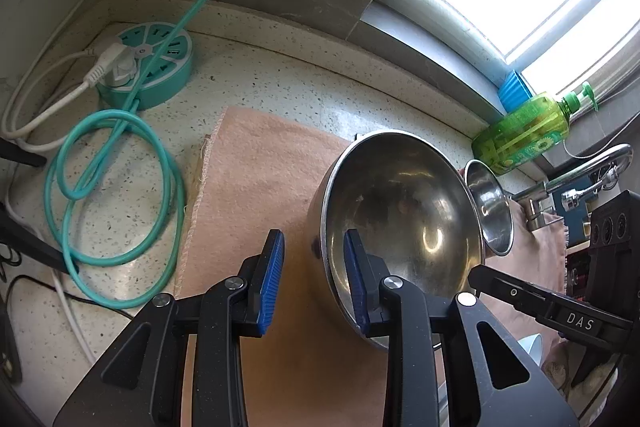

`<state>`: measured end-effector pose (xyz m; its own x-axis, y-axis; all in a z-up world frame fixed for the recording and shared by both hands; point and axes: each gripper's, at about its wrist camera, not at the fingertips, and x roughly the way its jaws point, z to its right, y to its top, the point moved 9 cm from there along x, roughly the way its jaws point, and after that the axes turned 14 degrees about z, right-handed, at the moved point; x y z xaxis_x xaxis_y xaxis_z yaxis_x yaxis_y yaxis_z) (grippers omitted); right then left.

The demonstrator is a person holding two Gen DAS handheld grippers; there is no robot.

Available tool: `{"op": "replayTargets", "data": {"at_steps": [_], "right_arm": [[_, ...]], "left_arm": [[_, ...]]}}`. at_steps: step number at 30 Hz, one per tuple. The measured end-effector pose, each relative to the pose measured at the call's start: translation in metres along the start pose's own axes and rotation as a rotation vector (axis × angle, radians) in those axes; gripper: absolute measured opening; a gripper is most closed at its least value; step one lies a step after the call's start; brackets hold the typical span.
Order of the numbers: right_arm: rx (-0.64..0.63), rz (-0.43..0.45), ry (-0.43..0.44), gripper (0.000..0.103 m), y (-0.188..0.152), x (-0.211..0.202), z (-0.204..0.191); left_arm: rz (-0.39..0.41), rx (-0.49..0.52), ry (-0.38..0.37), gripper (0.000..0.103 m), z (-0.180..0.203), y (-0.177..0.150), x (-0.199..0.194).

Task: Organize plates and bowls
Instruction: 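Reach the open right tool to the large steel bowl rim and close, then lift the large steel bowl with the right tool and carry it beside the plates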

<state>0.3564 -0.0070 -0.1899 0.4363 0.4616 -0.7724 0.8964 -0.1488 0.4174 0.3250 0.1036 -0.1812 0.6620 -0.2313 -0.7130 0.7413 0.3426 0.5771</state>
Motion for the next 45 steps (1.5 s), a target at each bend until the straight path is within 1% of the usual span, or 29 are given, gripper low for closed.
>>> {"op": "replayTargets", "data": {"at_steps": [4,12,17,22,28,35,45], "right_arm": [[-0.005,-0.001,-0.004,0.014,0.0,-0.001,-0.001],[-0.02,-0.003,-0.018,0.014,-0.001,0.0,-0.001],[-0.052,-0.002,-0.03,0.014,-0.002,-0.001,-0.004],[-0.064,-0.014,-0.022,0.014,-0.006,-0.003,-0.006],[-0.096,-0.041,-0.002,0.014,-0.024,-0.01,-0.016],[-0.127,-0.082,0.039,0.015,-0.05,-0.02,-0.029],[-0.211,-0.131,0.084,0.015,-0.093,-0.041,-0.046]], "left_arm": [[-0.011,0.005,-0.009,0.018,0.004,-0.003,0.003],[-0.008,0.031,-0.002,0.018,0.007,-0.004,0.003],[-0.008,0.047,0.008,0.018,0.006,-0.007,0.0],[-0.01,0.05,0.015,0.018,0.003,-0.011,-0.005],[-0.011,0.044,0.036,0.018,-0.004,-0.023,-0.02],[0.005,0.026,0.06,0.018,-0.014,-0.037,-0.05],[0.037,-0.026,0.1,0.018,-0.027,-0.069,-0.092]]}}
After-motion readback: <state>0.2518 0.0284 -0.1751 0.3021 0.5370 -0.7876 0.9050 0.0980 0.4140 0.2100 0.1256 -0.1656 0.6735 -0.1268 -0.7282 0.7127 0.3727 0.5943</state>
